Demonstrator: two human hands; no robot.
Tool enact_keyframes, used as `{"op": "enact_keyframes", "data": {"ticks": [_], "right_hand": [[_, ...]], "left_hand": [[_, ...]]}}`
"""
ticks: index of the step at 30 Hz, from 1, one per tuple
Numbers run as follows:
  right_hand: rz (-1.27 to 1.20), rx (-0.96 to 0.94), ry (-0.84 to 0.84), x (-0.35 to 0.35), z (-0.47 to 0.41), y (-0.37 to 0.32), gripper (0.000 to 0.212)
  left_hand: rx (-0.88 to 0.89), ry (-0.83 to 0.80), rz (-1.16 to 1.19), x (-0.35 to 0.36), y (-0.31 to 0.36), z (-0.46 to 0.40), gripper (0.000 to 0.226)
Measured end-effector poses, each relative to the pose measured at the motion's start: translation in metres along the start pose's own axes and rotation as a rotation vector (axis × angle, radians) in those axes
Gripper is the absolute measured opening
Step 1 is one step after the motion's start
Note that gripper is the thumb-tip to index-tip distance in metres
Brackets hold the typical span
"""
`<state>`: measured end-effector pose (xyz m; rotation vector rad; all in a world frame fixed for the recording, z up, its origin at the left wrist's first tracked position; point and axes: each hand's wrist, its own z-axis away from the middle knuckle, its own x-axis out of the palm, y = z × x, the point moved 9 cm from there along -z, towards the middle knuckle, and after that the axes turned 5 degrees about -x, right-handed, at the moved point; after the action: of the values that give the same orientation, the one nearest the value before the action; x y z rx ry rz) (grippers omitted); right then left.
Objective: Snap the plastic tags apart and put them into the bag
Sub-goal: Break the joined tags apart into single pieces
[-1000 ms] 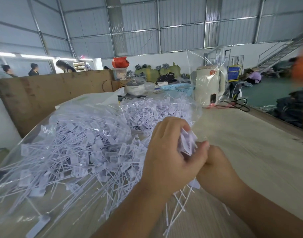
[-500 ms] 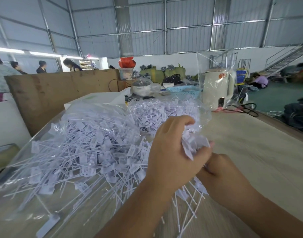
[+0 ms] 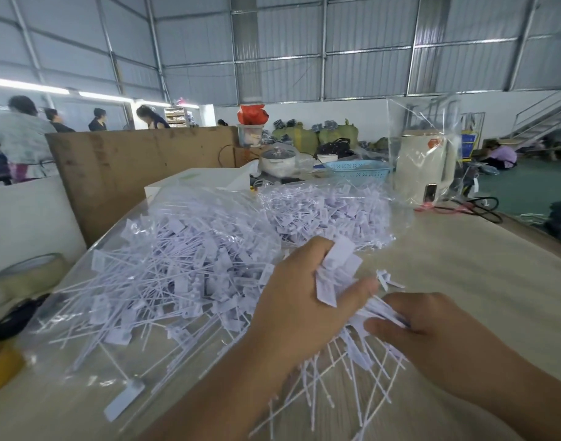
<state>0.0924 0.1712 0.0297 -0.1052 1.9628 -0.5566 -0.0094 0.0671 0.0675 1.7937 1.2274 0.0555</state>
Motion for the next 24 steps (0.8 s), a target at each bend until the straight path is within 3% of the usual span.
{"op": "enact_keyframes", "data": {"ticks": [2, 4, 5, 7, 9, 11, 13, 15, 17, 21, 24], "right_hand": [[-0.099, 0.037, -0.019, -0.001, -0.002, 0.000, 0.038], [-0.194, 0.077, -0.042, 0.001, -0.006, -0.001, 0.039], [-0.251, 0.103, -0.069, 0.004, -0.008, -0.002, 0.041], [-0.419, 0.146, -0.179, 0.018, -0.011, -0.012, 0.039], [-0.541, 0.164, -0.310, 0.038, -0.013, -0.030, 0.033], [-0.561, 0.188, -0.415, 0.055, -0.018, -0.048, 0.030], [-0.576, 0.223, -0.490, 0.071, -0.026, -0.063, 0.027], [-0.597, 0.239, -0.524, 0.085, -0.040, -0.078, 0.027], [-0.649, 0.240, -0.523, 0.098, -0.058, -0.095, 0.028], [-0.820, 0.287, -0.513, 0.134, -0.092, -0.122, 0.021], [-0.914, 0.289, -0.560, 0.163, -0.119, -0.148, 0.024]], "left_hand": [[-0.067, -0.206, -0.030, 0.002, -0.016, 0.003, 0.067], [-0.103, -0.303, -0.045, -0.014, -0.027, 0.006, 0.087], [-0.113, -0.269, -0.040, -0.029, -0.031, 0.003, 0.087], [-0.076, 0.008, -0.130, -0.078, -0.035, -0.005, 0.077], [0.028, 0.379, -0.459, -0.133, -0.032, -0.006, 0.060], [-0.005, 0.584, -0.780, -0.168, -0.038, -0.004, 0.057], [-0.245, 0.516, -0.977, -0.187, -0.070, -0.005, 0.064], [-0.471, 0.381, -1.091, -0.193, -0.100, 0.000, 0.045], [-0.493, 0.358, -1.056, -0.197, -0.109, 0.005, 0.015], [-0.285, 0.501, -0.868, -0.196, -0.092, 0.009, 0.024], [-0.199, 0.425, -0.803, -0.175, -0.085, 0.007, 0.022]]}}
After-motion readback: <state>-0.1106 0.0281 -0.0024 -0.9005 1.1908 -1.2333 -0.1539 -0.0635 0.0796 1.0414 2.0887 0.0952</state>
